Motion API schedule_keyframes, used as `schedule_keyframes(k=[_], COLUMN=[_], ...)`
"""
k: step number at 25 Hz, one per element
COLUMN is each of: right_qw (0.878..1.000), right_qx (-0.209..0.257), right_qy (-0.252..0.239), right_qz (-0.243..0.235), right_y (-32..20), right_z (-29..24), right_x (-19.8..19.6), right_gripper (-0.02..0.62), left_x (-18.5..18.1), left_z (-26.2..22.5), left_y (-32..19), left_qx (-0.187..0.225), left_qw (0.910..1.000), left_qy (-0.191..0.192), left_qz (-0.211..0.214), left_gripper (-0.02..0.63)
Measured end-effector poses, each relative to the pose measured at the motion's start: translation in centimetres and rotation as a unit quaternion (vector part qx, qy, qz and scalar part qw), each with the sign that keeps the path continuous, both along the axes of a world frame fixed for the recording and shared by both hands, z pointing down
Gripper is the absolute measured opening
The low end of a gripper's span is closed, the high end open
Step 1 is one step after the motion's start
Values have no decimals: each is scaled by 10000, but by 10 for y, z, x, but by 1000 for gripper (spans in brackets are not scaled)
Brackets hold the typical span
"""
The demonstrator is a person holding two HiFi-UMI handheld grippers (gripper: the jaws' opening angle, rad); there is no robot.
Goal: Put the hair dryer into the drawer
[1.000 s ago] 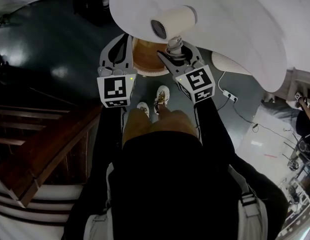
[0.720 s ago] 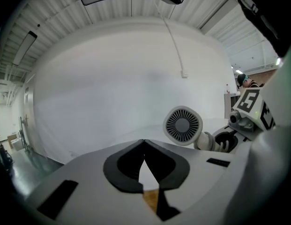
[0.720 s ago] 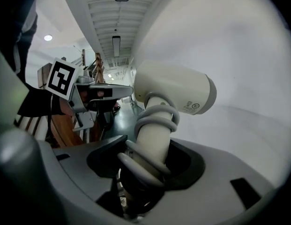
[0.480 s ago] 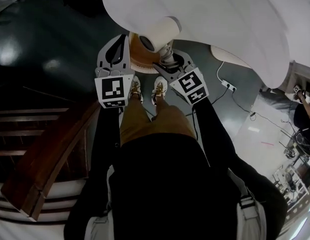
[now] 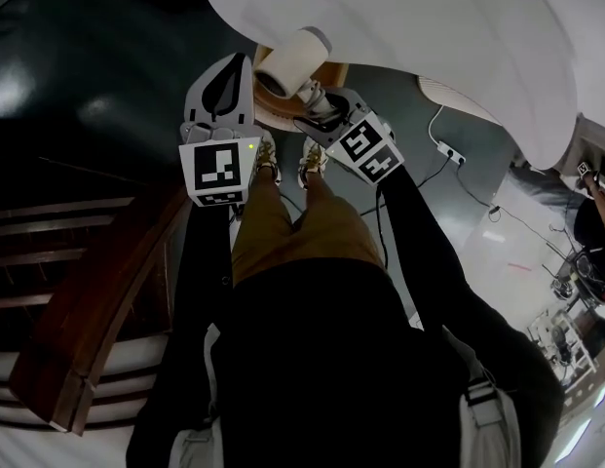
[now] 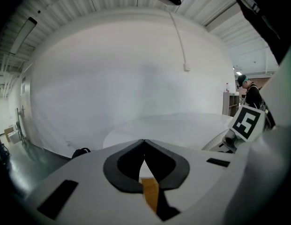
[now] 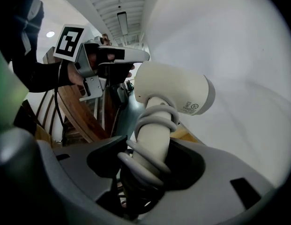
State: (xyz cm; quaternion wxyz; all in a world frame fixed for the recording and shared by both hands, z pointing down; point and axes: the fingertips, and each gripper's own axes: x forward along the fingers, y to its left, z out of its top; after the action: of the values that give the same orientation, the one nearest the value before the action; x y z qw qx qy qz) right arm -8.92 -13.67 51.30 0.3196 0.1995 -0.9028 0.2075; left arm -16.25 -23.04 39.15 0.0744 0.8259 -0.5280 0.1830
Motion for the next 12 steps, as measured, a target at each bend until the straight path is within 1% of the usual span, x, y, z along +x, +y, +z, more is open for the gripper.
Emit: schedule_keyframes(k=[6, 9, 12], right_qw=[9970, 9931, 9881], right_qx=[-45, -31, 92], right_qy=[377, 609, 820], right_qz=[-675, -1003, -1295], right_y=[10, 12, 11], right_z=[25, 38, 47], right_x=[-3, 2, 5], right_gripper=[249, 249, 250], left_x=[-14, -17, -18], left_z=[7, 10, 14], left_y=[8, 13, 18], left_qx=[-100, -149, -180], left_qw=[9998, 9997, 9997], left_qy=[2, 3, 7], left_qz=[-148, -185, -192], left_gripper=[15, 15, 14])
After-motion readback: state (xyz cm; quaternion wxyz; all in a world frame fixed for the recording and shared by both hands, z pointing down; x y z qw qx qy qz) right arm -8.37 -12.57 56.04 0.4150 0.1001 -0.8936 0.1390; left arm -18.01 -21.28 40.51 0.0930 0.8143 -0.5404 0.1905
